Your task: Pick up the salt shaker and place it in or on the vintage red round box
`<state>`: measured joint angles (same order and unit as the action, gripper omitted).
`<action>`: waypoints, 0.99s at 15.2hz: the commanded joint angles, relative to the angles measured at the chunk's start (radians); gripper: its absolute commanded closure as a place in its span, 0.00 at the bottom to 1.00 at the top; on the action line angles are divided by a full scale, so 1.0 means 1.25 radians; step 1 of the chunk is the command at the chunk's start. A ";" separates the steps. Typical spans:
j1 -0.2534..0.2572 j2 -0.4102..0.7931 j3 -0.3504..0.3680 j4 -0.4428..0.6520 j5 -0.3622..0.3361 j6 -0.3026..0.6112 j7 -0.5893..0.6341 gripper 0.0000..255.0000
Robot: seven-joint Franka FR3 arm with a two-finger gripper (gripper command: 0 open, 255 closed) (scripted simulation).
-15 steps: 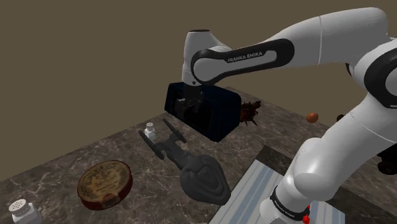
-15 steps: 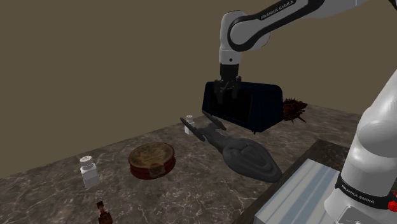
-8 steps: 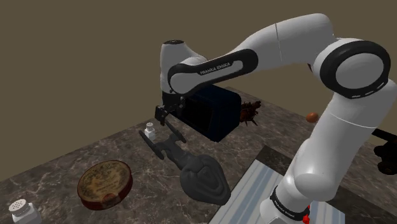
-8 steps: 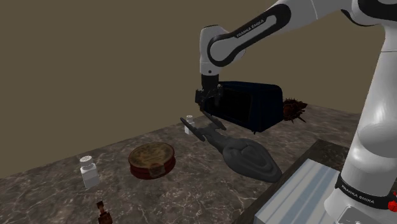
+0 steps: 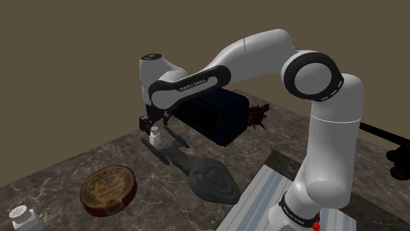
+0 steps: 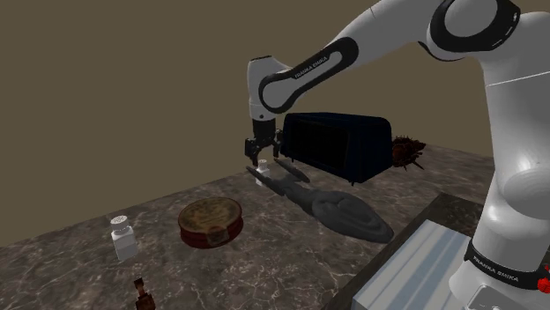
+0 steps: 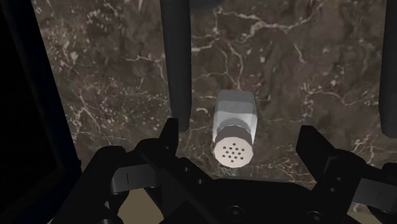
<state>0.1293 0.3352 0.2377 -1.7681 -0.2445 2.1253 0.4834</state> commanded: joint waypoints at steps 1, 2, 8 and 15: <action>0.005 0.021 -0.002 0.011 -0.010 0.010 0.009 0.00; 0.005 0.026 -0.003 0.007 -0.012 0.018 0.010 0.00; 0.005 0.056 -0.010 -0.011 -0.025 0.065 0.018 0.00; 0.005 0.056 -0.011 -0.010 -0.025 0.065 0.018 0.00</action>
<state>0.1351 0.4049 0.2245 -1.7812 -0.2754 2.2061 0.5061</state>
